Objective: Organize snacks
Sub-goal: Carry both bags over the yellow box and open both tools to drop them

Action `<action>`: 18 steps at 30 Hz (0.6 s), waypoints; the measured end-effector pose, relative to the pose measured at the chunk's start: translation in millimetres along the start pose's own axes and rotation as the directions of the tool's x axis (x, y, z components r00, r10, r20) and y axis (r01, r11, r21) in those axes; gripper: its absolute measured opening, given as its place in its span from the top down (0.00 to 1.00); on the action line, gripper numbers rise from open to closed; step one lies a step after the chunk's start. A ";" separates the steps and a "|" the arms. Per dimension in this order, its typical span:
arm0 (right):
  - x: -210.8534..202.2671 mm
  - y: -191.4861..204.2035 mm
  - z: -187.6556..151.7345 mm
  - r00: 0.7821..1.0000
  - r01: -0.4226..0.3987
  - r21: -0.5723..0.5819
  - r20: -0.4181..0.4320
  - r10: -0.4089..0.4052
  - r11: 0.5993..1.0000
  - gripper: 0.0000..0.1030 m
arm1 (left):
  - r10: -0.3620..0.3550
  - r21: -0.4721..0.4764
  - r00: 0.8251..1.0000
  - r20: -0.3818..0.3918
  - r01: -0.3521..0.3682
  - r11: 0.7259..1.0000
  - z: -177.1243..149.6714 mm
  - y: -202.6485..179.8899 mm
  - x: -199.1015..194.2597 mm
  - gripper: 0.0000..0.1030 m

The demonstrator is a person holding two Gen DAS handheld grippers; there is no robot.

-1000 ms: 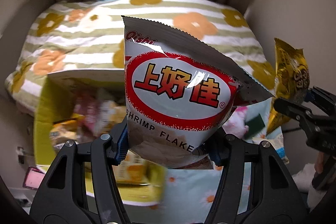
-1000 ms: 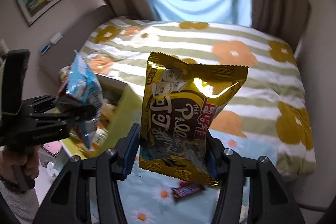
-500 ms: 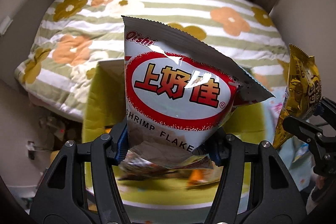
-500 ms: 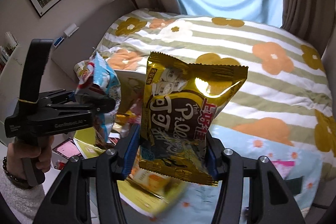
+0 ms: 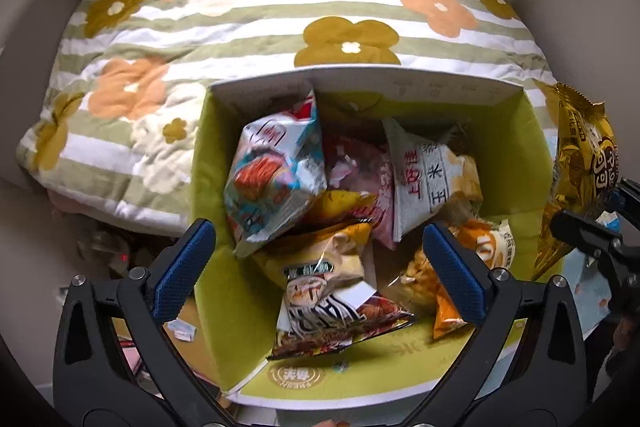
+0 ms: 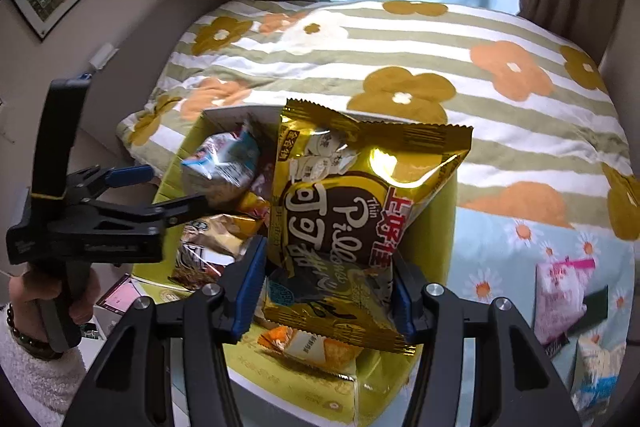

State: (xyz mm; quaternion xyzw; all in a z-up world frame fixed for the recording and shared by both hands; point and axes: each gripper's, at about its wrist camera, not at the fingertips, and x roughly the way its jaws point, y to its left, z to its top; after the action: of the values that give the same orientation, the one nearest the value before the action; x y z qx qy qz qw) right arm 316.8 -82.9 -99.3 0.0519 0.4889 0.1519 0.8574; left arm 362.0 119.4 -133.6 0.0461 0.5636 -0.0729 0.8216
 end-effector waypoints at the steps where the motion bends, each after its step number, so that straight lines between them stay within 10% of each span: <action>1: 0.8 -0.3 -1.7 1.000 0.007 0.002 -0.004 -0.007 1.000 0.51 | 0.000 -0.003 1.000 0.007 0.000 1.000 -2.8 1.9 -0.8 0.00; 9: 12.8 -7.6 -5.7 0.999 0.044 0.044 -0.034 -0.043 0.998 0.50 | -0.018 -0.010 0.999 0.035 0.018 1.000 -28.0 0.7 -7.7 0.00; 11: 17.6 -9.6 -2.8 0.999 0.035 0.043 -0.025 -0.034 0.998 0.37 | -0.006 0.000 0.999 0.040 0.006 1.000 -31.3 -1.7 -8.8 0.00; 13: 21.2 -11.3 -0.9 0.998 0.065 0.041 -0.019 -0.065 0.997 0.00 | 0.000 0.003 0.999 0.046 -0.001 1.000 -35.1 -3.1 -11.1 0.00; 18: 11.9 -2.2 -10.3 0.998 0.060 -0.017 0.028 -0.060 0.998 0.00 | 0.009 0.000 0.998 0.063 -0.009 1.000 -44.2 -5.6 -17.3 0.00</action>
State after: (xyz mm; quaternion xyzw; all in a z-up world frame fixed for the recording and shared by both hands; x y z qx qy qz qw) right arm 314.2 -81.9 -114.9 0.0318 0.4770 0.1296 0.8687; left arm 314.3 122.1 -133.4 0.0463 0.5372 -0.0705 0.8393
